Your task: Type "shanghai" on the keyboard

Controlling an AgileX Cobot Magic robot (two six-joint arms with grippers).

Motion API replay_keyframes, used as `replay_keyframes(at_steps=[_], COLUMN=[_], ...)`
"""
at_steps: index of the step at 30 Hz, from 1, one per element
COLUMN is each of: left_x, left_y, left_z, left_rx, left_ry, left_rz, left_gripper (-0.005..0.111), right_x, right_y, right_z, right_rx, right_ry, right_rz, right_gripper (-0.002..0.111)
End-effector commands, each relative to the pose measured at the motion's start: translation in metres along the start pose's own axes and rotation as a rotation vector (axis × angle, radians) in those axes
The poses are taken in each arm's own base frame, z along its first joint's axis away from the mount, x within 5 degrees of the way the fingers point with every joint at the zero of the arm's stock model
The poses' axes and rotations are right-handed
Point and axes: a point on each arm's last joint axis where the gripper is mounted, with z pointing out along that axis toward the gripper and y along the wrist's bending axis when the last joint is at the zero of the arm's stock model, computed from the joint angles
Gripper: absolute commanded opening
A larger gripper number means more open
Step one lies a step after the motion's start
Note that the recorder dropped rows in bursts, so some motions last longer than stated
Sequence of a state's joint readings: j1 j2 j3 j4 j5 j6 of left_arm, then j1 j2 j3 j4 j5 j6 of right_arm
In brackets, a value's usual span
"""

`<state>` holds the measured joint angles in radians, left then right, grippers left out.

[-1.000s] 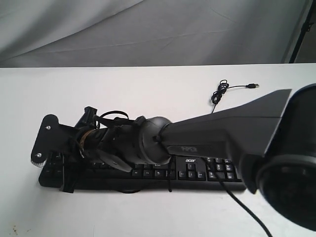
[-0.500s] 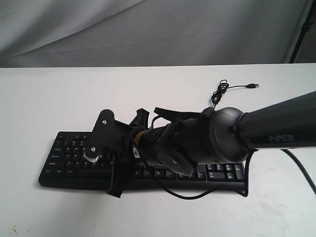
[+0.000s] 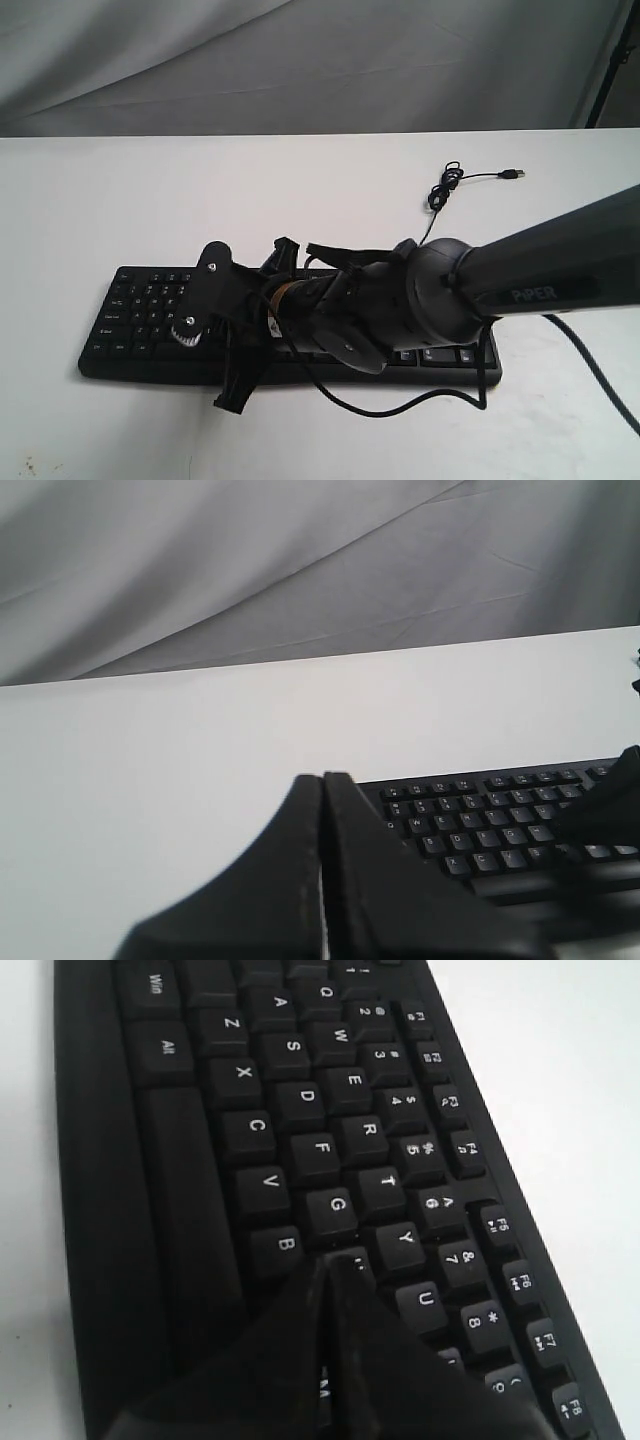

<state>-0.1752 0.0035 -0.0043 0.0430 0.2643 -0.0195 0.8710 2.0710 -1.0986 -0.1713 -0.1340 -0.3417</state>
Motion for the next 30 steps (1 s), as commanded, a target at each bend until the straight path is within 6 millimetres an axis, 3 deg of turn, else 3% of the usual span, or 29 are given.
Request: replay_keyframes(at_steps=[1,21,30], left_x=[0.001,0.001,0.001], left_y=[0.000,0.000,0.000], left_z=[0.000,0.000,0.000], left_rx=[0.002,0.002,0.002], left_ry=[-0.004,-0.004,-0.004], left_rz=[0.002,0.002,0.002], left_gripper=[0.000,0.000,0.000], right_x=[0.000,0.007,-0.010], right_y=[0.001,0.006,-0.003], right_z=[0.001,0.010,-0.004], right_rx=[0.004,-0.007,0.029], right_ry=[-0.019,-0.003,-0.080], right_rz=[-0.002,-0.005,-0.017], right_gripper=[0.000,0.000,0.000])
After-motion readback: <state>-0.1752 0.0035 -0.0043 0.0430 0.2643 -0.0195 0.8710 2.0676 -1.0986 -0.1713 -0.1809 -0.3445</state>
